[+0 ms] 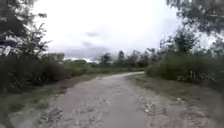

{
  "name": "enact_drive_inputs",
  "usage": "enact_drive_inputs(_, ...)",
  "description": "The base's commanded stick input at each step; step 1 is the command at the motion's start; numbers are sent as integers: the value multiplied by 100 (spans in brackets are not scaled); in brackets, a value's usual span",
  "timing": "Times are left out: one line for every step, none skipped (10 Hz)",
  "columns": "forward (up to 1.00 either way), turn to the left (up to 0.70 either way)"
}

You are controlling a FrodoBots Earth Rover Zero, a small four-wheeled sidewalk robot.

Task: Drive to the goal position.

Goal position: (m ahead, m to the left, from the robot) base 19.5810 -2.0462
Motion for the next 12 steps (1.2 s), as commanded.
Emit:
enact_drive_inputs(50, 0)
enact_drive_inputs(50, 0)
enact_drive_inputs(50, 0)
enact_drive_inputs(50, 0)
enact_drive_inputs(50, 0)
enact_drive_inputs(50, 0)
enact_drive_inputs(50, 0)
enact_drive_inputs(50, 0)
enact_drive_inputs(50, 0)
enact_drive_inputs(50, 0)
enact_drive_inputs(50, 0)
enact_drive_inputs(50, 0)
